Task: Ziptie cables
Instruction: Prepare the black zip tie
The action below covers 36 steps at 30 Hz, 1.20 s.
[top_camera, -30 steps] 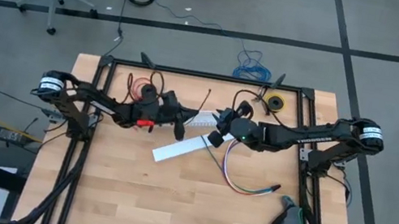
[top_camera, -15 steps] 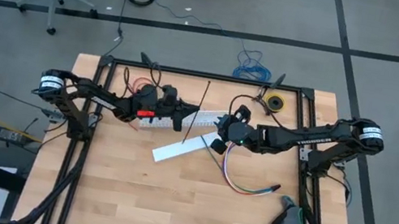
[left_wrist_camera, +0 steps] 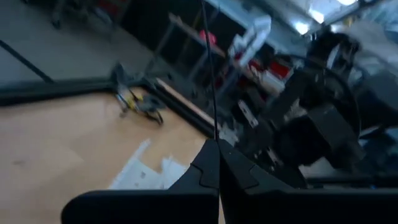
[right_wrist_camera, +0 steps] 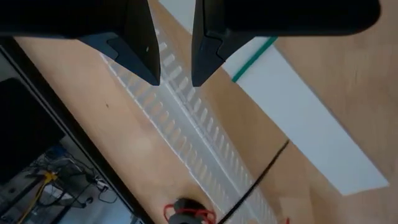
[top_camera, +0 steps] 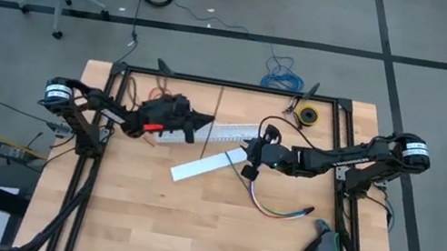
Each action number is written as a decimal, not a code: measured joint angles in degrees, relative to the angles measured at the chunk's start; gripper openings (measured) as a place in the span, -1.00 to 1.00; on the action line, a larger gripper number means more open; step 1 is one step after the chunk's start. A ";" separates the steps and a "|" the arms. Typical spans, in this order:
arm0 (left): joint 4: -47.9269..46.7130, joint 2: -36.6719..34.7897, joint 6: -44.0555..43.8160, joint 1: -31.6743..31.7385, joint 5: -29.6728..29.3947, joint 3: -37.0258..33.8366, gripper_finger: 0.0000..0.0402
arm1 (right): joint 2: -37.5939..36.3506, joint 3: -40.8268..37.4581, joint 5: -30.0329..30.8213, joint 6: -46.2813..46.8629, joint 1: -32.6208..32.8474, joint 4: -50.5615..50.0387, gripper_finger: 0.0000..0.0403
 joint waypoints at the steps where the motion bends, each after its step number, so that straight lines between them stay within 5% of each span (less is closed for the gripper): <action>1: 3.06 0.00 0.42 -0.08 -0.83 -1.77 -1.00 | 0.00 0.00 0.00 0.17 0.00 0.24 -0.61; 6: 16.48 1.44 5.65 -2.31 -5.41 -8.01 -1.00 | 0.02 -0.02 -3.24 0.63 -0.14 5.55 -0.62; 15: 18.05 6.99 11.99 -6.41 -5.41 -4.59 -1.00 | 8.99 0.07 -20.42 5.82 -4.64 30.19 -0.62; 23: 18.05 9.61 21.43 -8.30 3.23 -0.87 -1.00 | 12.28 -0.02 -25.25 9.30 -6.23 34.37 -0.62; 36: 17.96 10.47 24.12 -8.29 3.42 2.10 -1.00 | 12.28 0.00 -26.64 5.63 -6.42 36.31 -0.62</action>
